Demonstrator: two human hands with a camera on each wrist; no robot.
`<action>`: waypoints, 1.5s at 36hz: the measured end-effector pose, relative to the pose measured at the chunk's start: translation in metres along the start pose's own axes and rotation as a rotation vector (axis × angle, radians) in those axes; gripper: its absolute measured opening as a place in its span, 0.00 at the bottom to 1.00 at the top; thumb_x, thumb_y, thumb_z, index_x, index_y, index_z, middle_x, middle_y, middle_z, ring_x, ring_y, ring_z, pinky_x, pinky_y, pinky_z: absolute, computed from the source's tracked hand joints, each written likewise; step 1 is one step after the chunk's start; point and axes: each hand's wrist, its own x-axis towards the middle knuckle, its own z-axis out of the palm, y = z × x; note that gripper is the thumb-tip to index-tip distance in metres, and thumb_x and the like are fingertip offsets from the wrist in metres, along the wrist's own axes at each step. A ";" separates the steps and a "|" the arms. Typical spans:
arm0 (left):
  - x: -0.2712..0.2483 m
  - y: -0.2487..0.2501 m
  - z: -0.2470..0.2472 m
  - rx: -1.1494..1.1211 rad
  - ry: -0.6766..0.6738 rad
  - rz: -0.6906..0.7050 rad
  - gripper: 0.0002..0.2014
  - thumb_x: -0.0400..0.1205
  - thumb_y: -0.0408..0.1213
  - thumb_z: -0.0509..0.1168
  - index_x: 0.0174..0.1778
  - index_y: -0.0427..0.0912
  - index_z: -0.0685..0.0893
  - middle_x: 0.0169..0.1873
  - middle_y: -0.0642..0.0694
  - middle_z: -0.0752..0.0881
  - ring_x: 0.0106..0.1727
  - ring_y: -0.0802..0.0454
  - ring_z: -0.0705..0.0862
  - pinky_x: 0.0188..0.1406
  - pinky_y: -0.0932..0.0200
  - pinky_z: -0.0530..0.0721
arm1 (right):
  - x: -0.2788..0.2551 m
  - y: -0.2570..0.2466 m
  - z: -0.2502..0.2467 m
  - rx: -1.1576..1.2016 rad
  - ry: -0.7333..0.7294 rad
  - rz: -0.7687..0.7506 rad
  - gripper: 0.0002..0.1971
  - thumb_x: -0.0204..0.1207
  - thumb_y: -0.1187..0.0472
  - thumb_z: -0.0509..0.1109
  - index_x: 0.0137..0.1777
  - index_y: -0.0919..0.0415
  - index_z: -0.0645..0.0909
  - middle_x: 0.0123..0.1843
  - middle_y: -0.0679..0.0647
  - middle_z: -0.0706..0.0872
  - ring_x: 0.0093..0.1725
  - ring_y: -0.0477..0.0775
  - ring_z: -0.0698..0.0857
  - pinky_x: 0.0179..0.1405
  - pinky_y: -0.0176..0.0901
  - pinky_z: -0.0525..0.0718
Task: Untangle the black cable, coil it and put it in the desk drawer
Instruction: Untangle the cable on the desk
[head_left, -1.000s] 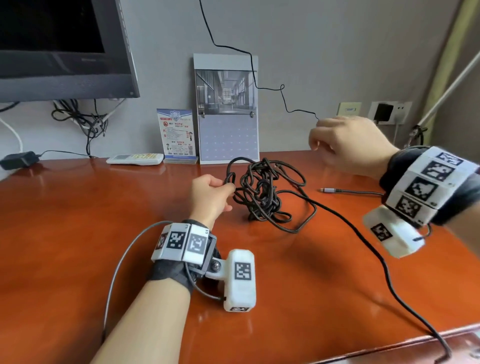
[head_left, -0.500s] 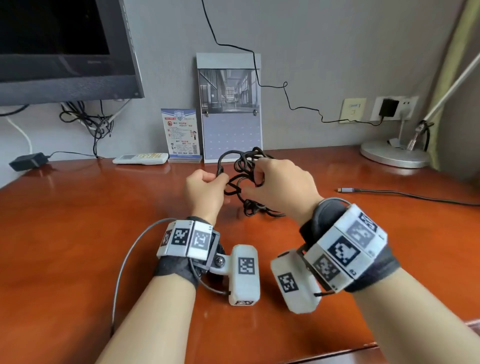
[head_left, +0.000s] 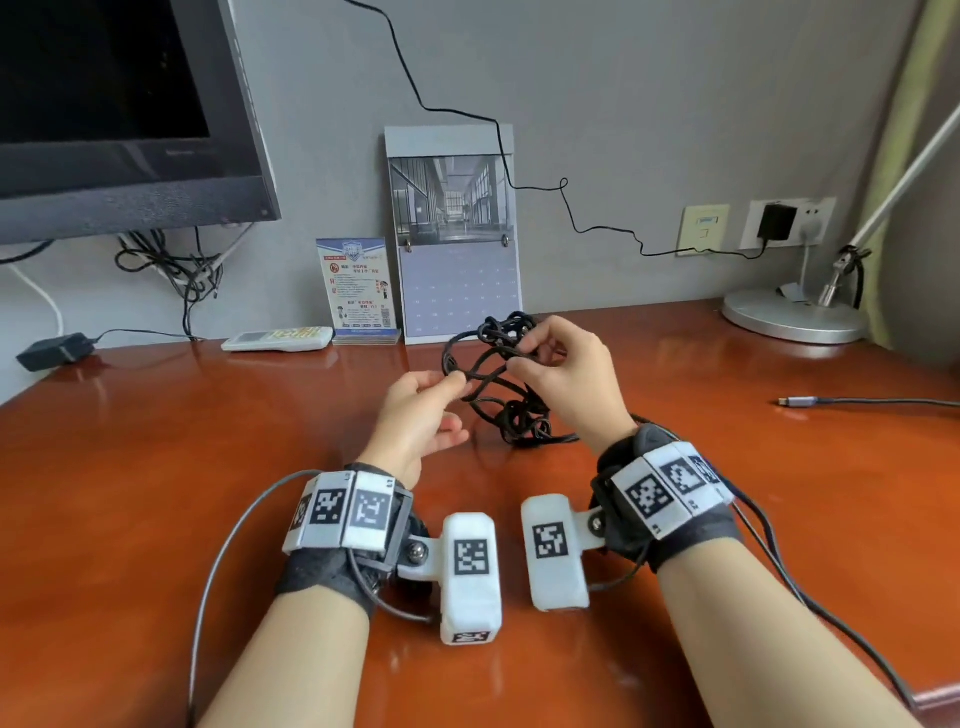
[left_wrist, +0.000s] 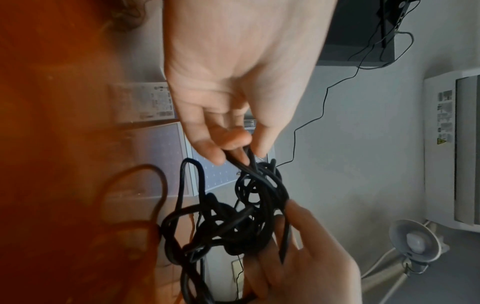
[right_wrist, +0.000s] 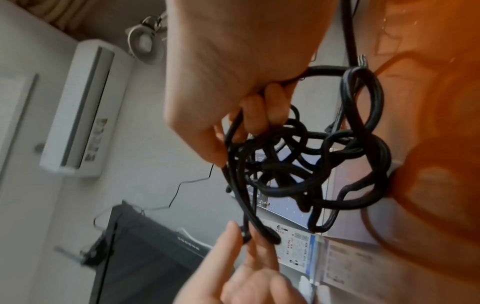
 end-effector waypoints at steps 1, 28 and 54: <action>0.000 0.000 0.001 0.027 -0.014 -0.001 0.10 0.83 0.39 0.65 0.57 0.40 0.77 0.47 0.50 0.87 0.23 0.59 0.74 0.28 0.62 0.85 | 0.000 0.004 -0.001 0.054 -0.021 0.010 0.10 0.69 0.68 0.74 0.35 0.54 0.77 0.28 0.46 0.73 0.27 0.40 0.71 0.31 0.29 0.71; 0.000 0.002 -0.003 -0.335 0.140 0.019 0.09 0.84 0.28 0.62 0.59 0.36 0.72 0.45 0.41 0.83 0.41 0.48 0.88 0.35 0.58 0.90 | 0.002 0.026 -0.026 0.355 -0.400 0.155 0.21 0.66 0.84 0.54 0.43 0.59 0.78 0.34 0.51 0.76 0.30 0.42 0.72 0.29 0.28 0.70; 0.022 0.000 -0.040 -0.524 0.271 -0.133 0.22 0.83 0.19 0.55 0.74 0.32 0.67 0.43 0.45 0.78 0.66 0.46 0.80 0.66 0.61 0.75 | 0.004 0.034 -0.057 -0.251 -0.535 0.462 0.12 0.81 0.49 0.64 0.46 0.56 0.83 0.39 0.49 0.86 0.34 0.47 0.79 0.34 0.39 0.79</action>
